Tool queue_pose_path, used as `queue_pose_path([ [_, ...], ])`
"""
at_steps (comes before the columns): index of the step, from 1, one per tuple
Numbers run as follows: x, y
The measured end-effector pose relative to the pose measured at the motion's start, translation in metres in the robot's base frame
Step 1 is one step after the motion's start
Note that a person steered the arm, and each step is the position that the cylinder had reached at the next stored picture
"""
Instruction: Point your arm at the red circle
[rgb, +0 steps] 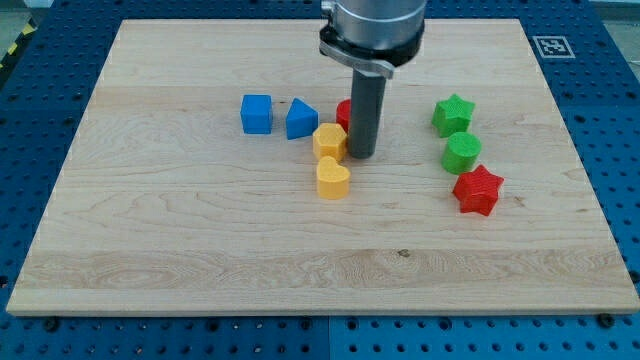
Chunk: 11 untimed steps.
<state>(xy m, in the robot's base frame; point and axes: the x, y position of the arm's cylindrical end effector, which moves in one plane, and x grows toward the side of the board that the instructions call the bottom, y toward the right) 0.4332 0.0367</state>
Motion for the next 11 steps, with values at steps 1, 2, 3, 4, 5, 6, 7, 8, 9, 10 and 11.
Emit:
queue_pose_path([
  [1, -0.012, -0.006],
  [2, -0.019, -0.006],
  [3, -0.044, -0.01],
  [4, -0.054, -0.013],
  [5, -0.06, -0.054],
  [6, -0.088, -0.085],
  [7, -0.087, -0.085],
  [8, -0.087, -0.085],
  [9, -0.087, -0.076],
  [10, -0.087, -0.048],
  [11, -0.087, -0.02],
])
